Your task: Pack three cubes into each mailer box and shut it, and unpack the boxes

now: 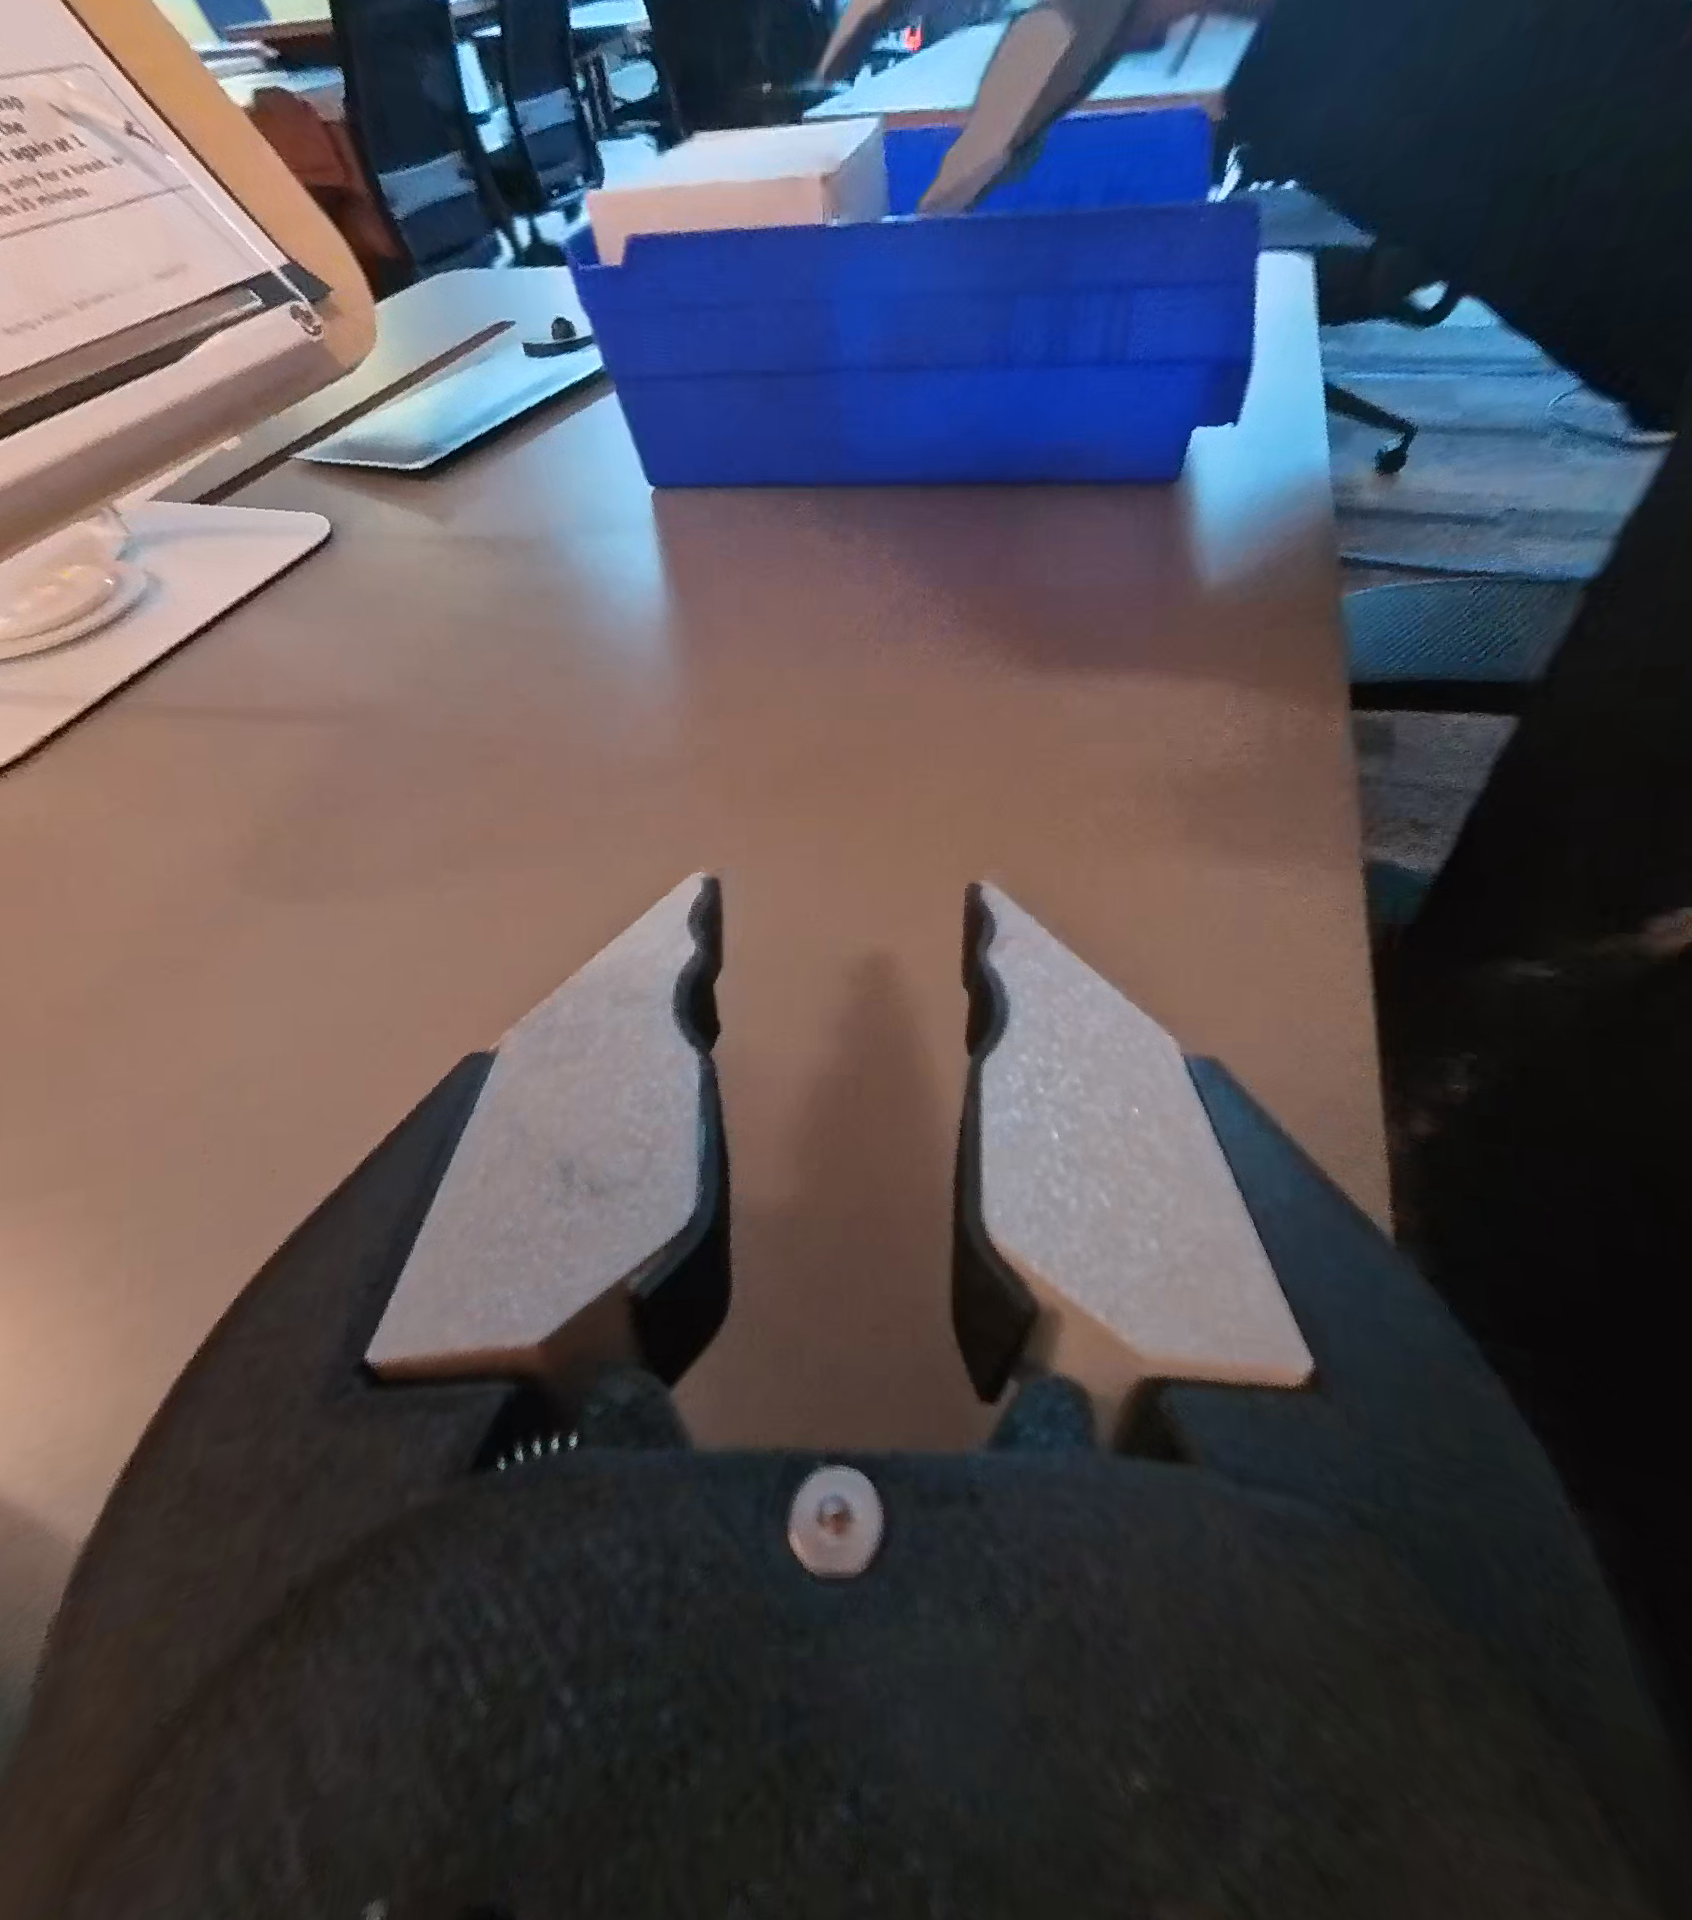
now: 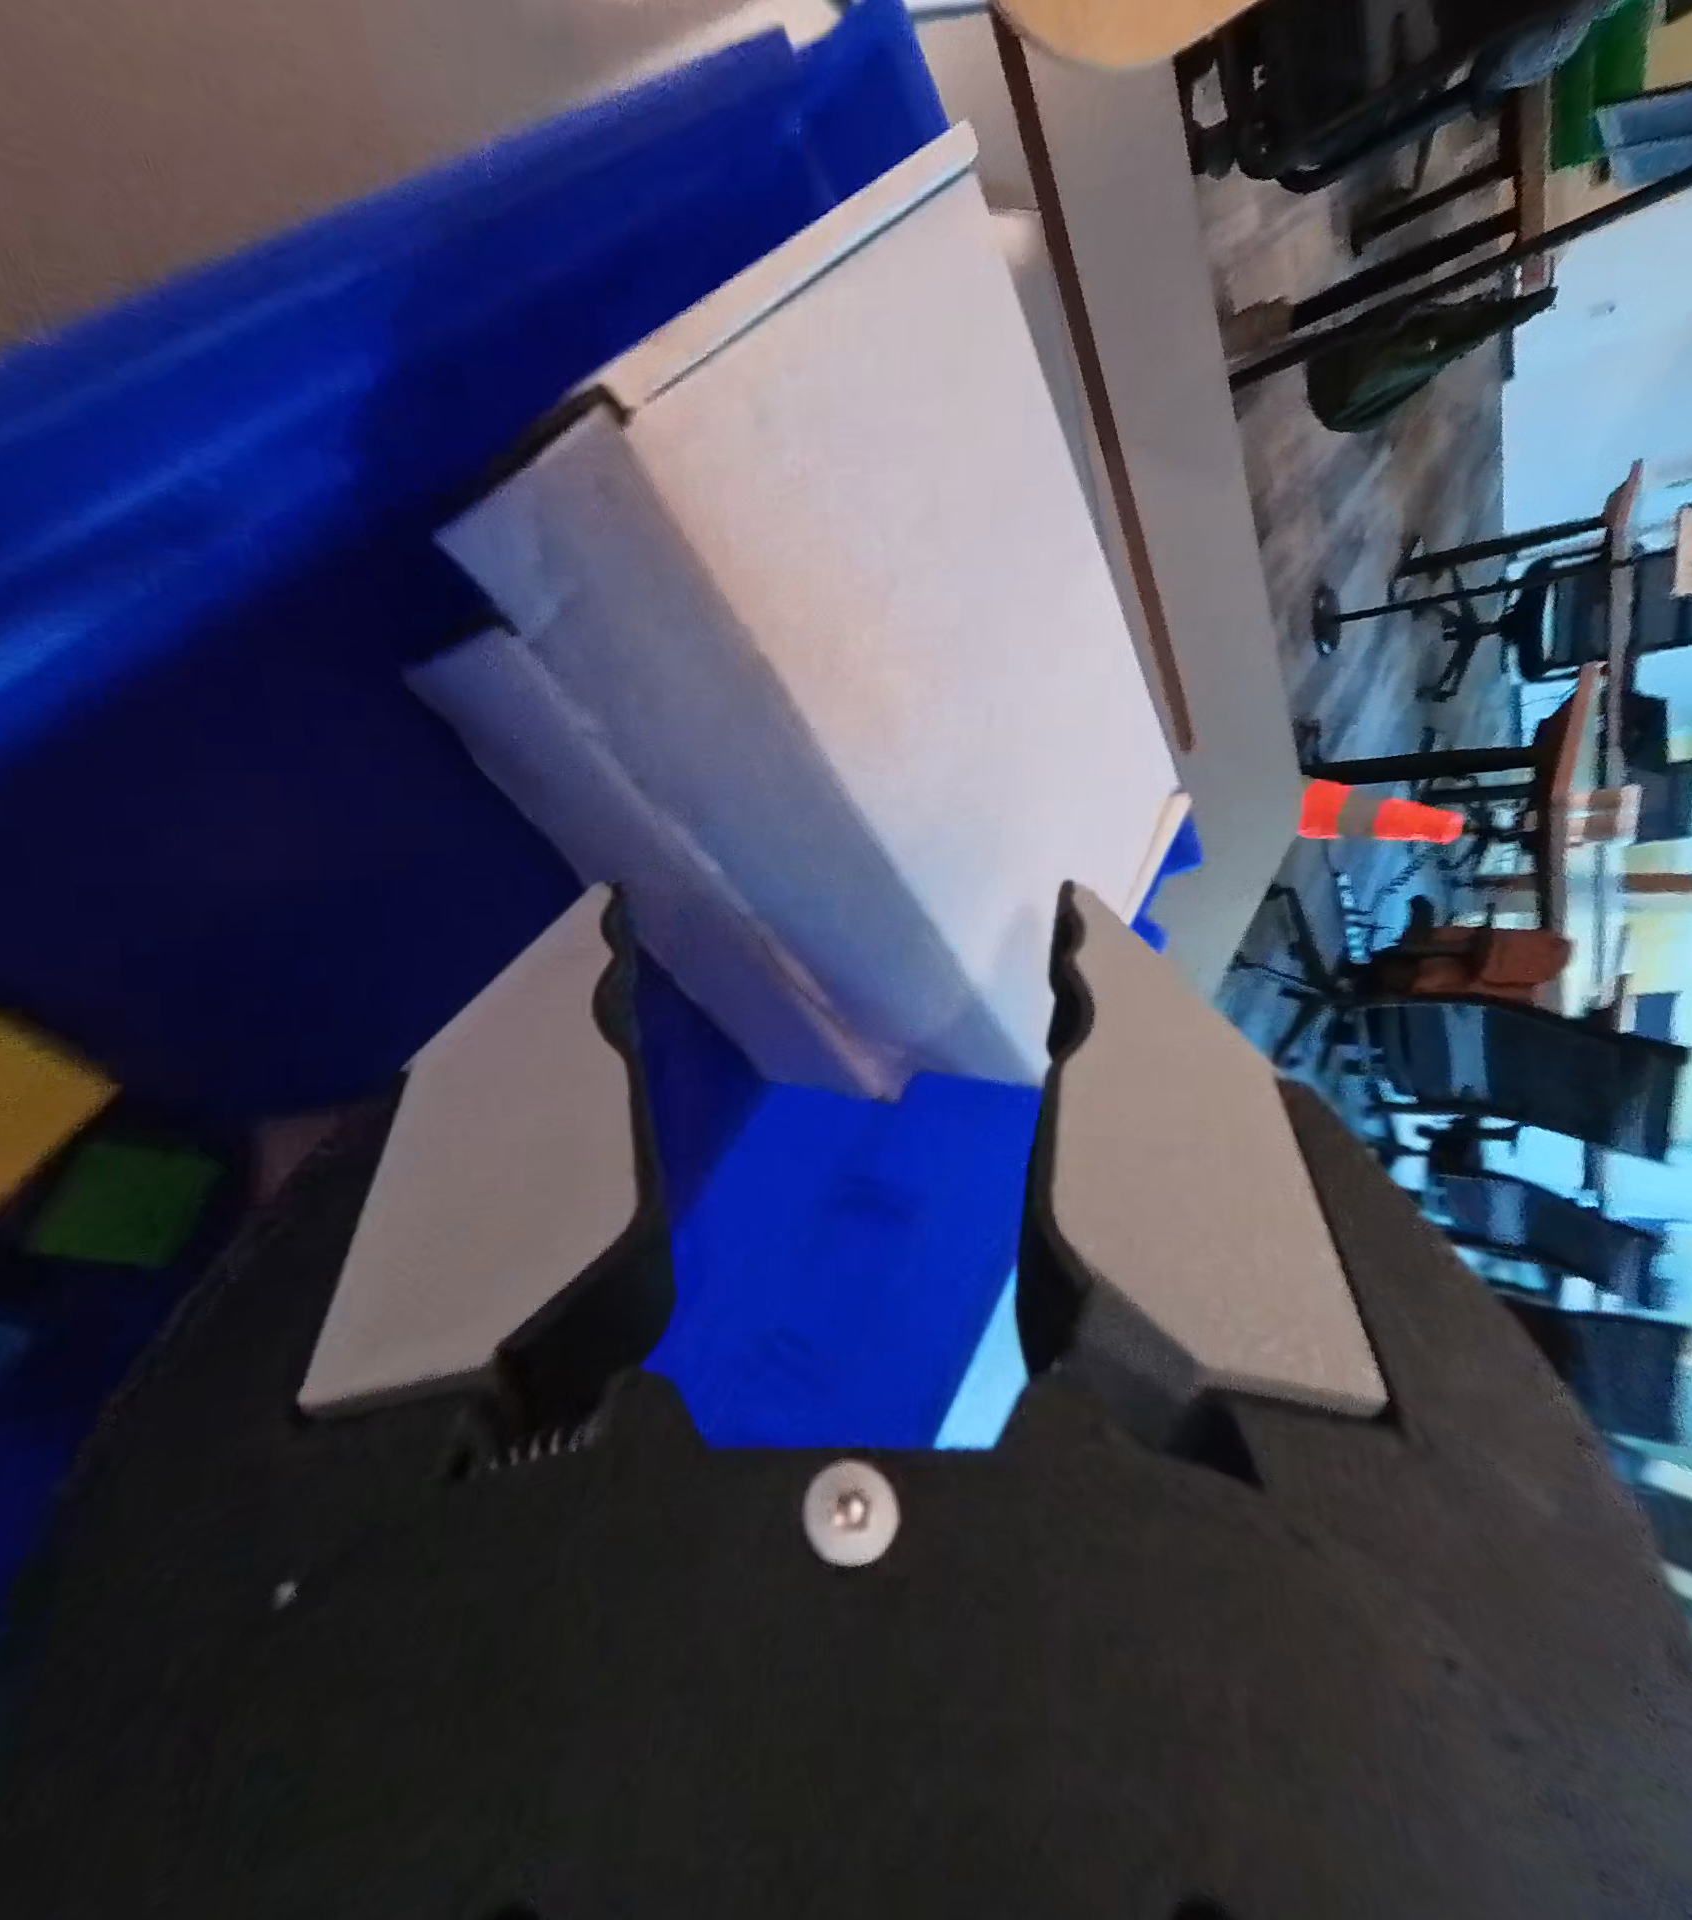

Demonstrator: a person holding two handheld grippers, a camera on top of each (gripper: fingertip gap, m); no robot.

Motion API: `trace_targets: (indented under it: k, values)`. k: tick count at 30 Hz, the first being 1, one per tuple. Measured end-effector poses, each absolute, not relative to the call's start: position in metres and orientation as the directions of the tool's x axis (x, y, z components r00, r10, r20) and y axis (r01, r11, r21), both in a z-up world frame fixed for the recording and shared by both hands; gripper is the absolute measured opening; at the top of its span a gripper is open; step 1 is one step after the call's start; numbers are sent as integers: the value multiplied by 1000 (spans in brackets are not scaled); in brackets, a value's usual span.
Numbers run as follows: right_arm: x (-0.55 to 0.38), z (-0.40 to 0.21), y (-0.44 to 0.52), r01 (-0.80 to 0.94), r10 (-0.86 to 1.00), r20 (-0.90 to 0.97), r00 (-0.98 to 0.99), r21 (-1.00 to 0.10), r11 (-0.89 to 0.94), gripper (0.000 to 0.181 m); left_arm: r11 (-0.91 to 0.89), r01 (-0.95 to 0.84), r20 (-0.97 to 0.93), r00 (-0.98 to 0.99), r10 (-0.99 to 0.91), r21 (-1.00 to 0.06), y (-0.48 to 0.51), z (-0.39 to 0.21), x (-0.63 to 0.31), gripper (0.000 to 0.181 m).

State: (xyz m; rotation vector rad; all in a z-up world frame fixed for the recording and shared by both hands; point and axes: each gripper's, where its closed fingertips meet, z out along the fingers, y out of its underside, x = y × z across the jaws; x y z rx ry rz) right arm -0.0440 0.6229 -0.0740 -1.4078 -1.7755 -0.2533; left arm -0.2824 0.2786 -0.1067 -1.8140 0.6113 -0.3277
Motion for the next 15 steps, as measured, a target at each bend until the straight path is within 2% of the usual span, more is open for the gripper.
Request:
trace_targets:
  k: [3, 6, 8, 9, 11, 13, 15]
  values:
    - [-33, -72, 591, 823, 772, 630, 85, -482, 302, 84, -233, -278, -129, 855, -503, -932, 283, -109, -286, 48]
    - [-25, -66, 550, 712, 857, 491, 158, -657, 246, 94, -286, -235, -137, 936, -325, -929, 289, -104, -302, 48]
    - [-19, -64, 520, 622, 919, 361, 155, -759, 193, 100, -330, -190, -119, 967, -224, -925, 281, -95, -308, 54]
    - [-15, -63, 508, 581, 940, 306, 153, -797, 165, 100, -324, -169, -123, 980, -156, -931, 274, -84, -315, 50]
    - [-9, -65, 491, 509, 960, 219, 172, -855, 104, 82, -297, -126, -132, 991, 2, -947, 254, -60, -338, 41]
    - [-5, -75, 481, 476, 965, 161, 205, -878, 46, 63, -307, -99, -153, 976, 157, -947, 229, -45, -370, 41]
    - [2, -86, 484, 500, 938, 202, 283, -865, 36, 77, -365, -94, -213, 929, 302, -926, 205, -44, -408, 53]
